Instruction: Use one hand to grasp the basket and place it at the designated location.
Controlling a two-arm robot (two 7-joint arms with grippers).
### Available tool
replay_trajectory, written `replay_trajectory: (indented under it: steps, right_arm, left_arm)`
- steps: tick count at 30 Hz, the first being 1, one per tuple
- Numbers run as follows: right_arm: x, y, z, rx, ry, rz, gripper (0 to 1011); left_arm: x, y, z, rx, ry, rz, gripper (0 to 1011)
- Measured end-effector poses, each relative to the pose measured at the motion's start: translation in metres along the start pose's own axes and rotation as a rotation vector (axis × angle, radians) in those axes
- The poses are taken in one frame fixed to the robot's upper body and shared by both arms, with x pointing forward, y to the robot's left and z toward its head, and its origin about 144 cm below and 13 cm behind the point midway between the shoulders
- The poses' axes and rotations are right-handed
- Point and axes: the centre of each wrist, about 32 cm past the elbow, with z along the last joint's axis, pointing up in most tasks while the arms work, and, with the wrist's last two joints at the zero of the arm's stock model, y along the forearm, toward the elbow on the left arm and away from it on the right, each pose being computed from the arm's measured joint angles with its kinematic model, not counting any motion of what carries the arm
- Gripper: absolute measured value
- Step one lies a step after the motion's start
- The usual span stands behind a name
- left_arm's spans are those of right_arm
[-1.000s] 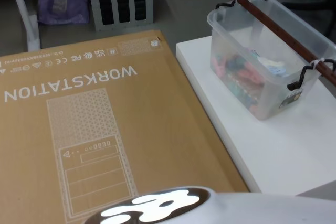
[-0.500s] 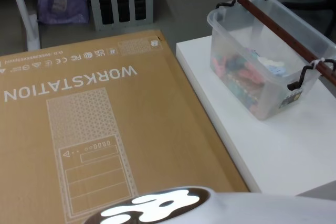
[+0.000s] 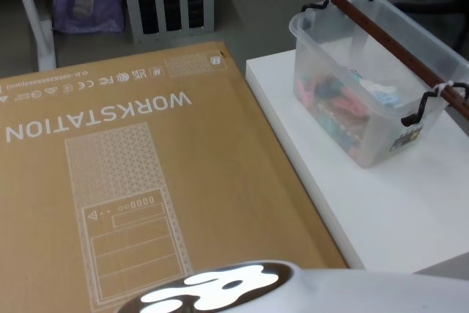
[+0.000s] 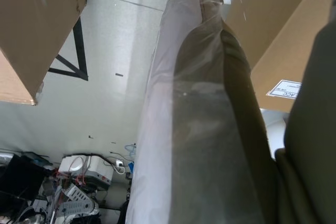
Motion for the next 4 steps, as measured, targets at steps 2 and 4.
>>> replay_trajectory:
  steps: [2,4]
  right_arm:
    - [0.0000,0.0001,0.0000,0.000,0.000,0.000,1000]
    - [0.0000,0.0001,0.0000,0.000,0.000,0.000,1000]
  left_arm:
    - [0.0000,0.0000,0.0000,0.000,0.000,0.000,0]
    - [0.0000,0.0000,0.0000,0.000,0.000,0.000,0]
